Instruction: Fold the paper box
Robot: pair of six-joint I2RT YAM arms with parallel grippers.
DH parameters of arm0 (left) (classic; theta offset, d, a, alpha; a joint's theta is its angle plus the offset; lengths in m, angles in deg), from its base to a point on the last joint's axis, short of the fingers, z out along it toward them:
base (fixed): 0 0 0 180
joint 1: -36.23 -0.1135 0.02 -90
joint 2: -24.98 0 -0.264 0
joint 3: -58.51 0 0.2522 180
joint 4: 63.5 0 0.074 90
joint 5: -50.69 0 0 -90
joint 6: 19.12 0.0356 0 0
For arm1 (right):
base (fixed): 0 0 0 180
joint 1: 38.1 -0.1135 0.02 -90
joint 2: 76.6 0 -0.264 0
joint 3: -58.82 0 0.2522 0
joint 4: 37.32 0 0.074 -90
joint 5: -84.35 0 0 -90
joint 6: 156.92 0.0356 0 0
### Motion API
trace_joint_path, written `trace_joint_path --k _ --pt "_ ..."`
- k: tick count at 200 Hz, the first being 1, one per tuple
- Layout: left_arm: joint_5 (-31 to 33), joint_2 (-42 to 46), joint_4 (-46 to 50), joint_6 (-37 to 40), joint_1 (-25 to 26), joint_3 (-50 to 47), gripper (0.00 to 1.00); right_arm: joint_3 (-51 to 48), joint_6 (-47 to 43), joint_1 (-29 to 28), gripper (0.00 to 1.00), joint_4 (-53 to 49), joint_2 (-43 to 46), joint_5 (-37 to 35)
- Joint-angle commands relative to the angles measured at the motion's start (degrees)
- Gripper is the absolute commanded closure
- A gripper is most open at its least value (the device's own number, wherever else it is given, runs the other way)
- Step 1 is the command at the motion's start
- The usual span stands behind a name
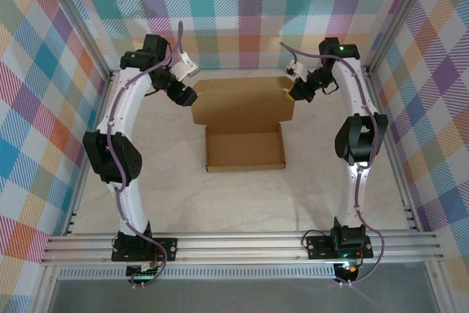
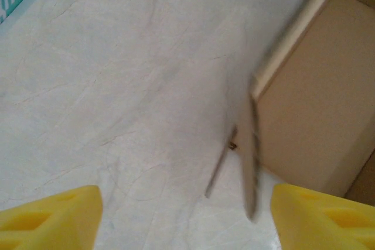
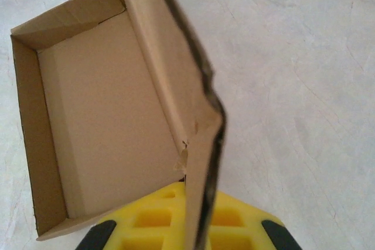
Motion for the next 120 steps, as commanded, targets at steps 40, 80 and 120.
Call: trace_joint_path --k 40,80,120 --pt "-4.4 -5.2 6.8 9.6 -0.8 4.8 0.48 -0.8 -3.6 -0.7 1.0 0.6 1.8 2.8" --pt "-6.6 -6.0 8.0 10.6 -0.7 4.8 0.64 -0.7 -3.0 -1.0 1.0 1.3 1.8 2.2" --pt "-8.4 -6.5 8.1 10.8 -0.5 4.8 0.94 -0.6 -2.5 -1.3 1.0 1.3 2.0 1.8"
